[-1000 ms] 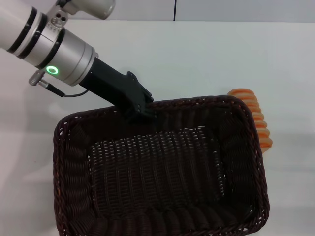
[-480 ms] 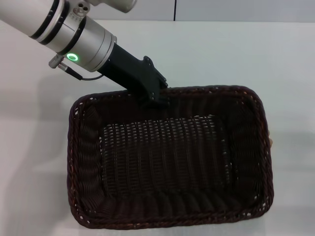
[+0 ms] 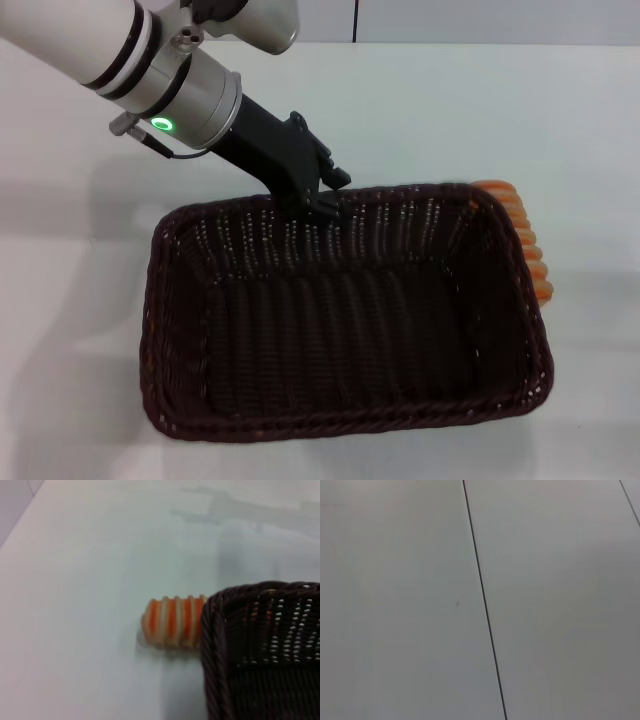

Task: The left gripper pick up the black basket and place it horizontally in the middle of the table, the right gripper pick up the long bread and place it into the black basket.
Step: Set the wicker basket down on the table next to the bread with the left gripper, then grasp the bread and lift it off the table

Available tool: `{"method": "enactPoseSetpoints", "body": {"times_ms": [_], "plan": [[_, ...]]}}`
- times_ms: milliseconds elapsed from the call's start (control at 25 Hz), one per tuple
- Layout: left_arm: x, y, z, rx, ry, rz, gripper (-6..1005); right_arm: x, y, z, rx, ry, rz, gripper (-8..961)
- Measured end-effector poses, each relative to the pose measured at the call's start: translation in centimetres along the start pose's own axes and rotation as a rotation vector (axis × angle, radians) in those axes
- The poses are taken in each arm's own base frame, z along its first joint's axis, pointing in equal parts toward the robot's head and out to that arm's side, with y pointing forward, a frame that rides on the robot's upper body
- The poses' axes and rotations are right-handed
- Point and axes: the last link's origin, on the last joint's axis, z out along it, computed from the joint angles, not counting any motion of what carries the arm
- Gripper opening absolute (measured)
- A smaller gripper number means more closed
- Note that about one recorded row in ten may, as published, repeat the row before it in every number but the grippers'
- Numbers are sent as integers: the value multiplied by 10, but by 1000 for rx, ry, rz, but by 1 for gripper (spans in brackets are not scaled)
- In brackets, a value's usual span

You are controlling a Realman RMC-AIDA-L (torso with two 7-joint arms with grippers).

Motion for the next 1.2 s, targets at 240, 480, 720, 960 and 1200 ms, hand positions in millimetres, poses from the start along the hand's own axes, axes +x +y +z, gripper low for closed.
{"method": "enactPoseSetpoints", "body": {"times_ms": [240, 480, 720, 960, 1200], "plan": [[18, -20, -22, 210, 60, 105, 327, 1, 1, 2, -4, 3, 3, 832], [29, -29, -65, 912, 282, 217, 717, 8, 12, 4, -73, 45, 5, 833], [6, -5, -42, 1323, 320, 257, 737, 17, 26, 4, -174, 101, 6, 833], [-84, 31, -88, 1667, 736, -57, 738, 30, 45, 4, -293, 190, 9, 833], [-187, 48, -84, 1626, 903, -415, 738, 44, 66, 5, -398, 274, 18, 832]]}}
